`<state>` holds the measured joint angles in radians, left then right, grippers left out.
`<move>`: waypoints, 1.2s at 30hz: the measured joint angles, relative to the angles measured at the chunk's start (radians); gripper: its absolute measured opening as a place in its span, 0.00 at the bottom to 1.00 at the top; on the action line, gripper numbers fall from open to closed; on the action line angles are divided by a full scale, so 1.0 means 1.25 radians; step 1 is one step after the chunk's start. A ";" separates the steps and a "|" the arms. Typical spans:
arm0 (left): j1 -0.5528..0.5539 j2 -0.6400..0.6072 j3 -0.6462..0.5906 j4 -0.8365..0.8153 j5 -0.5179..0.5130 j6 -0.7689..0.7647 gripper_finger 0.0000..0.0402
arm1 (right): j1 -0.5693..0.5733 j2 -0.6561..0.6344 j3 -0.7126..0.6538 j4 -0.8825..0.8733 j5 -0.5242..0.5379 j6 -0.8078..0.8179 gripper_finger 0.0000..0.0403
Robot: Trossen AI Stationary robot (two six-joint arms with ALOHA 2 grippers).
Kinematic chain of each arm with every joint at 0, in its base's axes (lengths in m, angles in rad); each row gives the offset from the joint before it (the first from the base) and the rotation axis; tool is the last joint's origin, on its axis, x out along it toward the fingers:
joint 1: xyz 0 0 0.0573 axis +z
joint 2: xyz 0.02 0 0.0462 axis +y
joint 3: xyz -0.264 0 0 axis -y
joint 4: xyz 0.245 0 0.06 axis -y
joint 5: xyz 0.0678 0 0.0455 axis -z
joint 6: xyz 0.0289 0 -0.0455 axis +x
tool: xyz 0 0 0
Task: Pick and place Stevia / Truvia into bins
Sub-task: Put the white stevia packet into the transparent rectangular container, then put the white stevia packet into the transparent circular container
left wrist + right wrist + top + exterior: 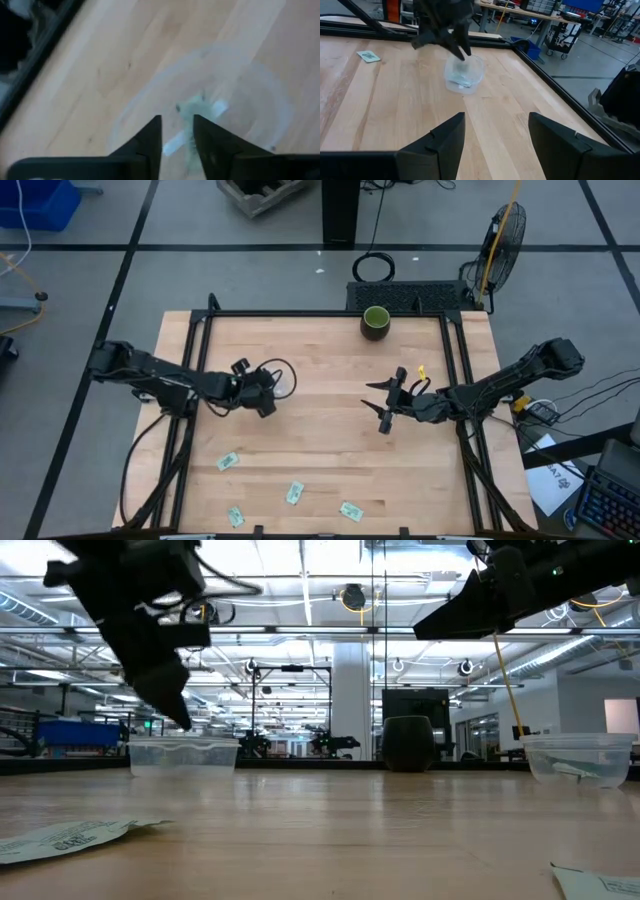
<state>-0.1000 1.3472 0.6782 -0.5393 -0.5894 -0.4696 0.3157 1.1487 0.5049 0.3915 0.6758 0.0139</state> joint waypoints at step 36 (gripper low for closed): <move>-0.169 -0.001 -0.012 0.695 0.182 0.081 0.70 | 0.215 0.400 0.261 -0.009 -0.434 0.112 0.52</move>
<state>-0.3111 1.3460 0.6632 0.3290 -0.3619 -0.3681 0.5841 1.6490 0.8306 0.3809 0.1329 0.1536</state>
